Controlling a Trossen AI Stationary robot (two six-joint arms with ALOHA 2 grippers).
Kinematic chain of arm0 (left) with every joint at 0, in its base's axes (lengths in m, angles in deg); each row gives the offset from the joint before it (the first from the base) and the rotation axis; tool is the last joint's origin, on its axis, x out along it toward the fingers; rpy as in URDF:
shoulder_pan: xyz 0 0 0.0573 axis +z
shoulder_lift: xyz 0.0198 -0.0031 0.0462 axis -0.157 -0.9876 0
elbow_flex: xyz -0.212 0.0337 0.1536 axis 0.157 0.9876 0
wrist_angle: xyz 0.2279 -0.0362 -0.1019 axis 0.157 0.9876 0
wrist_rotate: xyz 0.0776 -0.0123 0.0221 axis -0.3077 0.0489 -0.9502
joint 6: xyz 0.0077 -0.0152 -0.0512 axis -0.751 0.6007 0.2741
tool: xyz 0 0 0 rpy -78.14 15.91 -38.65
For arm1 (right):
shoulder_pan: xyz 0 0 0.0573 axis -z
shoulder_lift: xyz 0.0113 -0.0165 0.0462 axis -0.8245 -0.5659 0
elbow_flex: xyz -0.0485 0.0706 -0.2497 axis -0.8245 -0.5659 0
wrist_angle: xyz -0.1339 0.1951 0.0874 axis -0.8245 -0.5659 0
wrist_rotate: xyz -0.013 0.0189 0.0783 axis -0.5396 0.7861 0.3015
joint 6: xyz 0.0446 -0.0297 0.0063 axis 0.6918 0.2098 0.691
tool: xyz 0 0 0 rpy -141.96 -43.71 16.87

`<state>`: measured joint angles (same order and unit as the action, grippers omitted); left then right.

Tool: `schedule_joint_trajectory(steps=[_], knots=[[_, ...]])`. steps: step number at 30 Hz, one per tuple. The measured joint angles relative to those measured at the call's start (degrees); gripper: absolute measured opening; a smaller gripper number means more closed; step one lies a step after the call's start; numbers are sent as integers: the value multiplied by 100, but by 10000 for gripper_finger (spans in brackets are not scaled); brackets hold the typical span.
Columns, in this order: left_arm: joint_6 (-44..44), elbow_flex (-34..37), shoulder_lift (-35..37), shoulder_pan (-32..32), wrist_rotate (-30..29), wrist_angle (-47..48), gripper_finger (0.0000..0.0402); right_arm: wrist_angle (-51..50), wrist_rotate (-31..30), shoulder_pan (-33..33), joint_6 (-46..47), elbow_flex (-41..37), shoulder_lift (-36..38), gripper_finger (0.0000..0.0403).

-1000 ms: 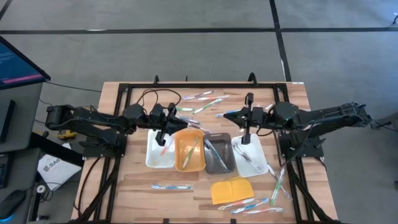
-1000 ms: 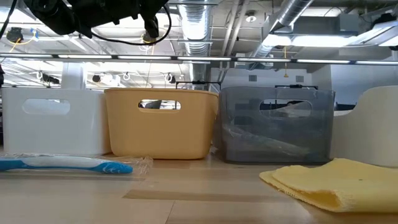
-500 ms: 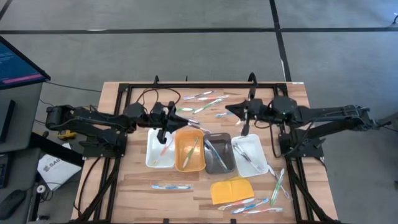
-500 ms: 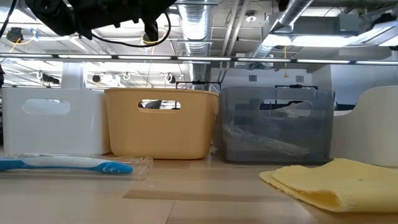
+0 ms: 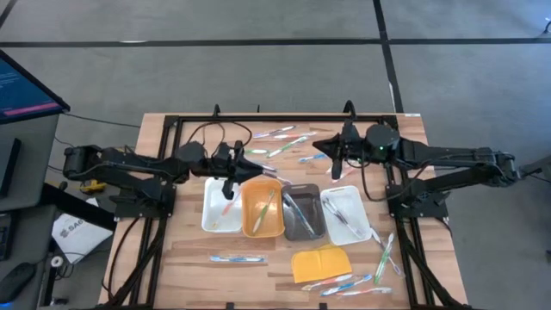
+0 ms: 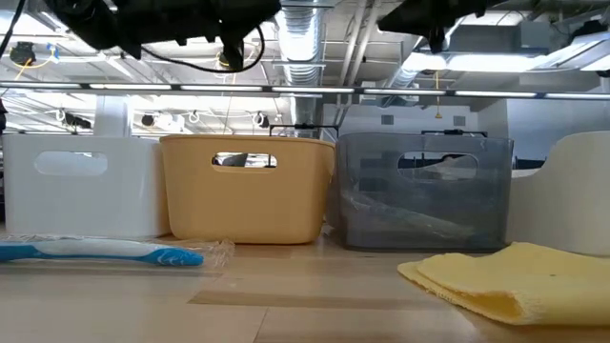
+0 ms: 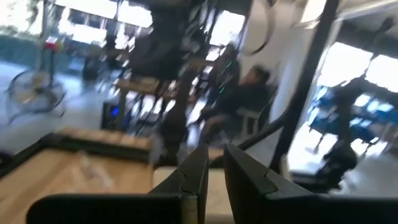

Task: Pick & Place Toothbrushes
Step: Put the green toothbrush into the yellow bin

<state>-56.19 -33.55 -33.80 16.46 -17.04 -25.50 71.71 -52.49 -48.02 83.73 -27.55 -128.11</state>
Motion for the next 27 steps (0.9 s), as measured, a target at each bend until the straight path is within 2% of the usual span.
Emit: schedule_joint_trajectory(steps=[5,10,14,18,21,24,27], knots=[[-410,-678,0,11,-270,2178,44,1,9,-1,-146,0,0,1],[-697,-1231,0,58,-1078,3377,44,-90,11,-1,-152,0,0,1],[-984,-1756,0,369,-1390,4098,44,-124,11,-1,8,0,0,1],[-987,-2176,-55,825,-1374,4518,44,-124,11,11,50,0,1,1],[-988,-2423,-186,1153,-1133,4628,44,-97,11,84,47,0,9,1],[-965,-2706,-571,1415,-910,4811,44,-71,2,207,50,0,9,1],[-911,-3215,-1245,1544,-743,5124,44,-36,3,356,47,2,11,1]])
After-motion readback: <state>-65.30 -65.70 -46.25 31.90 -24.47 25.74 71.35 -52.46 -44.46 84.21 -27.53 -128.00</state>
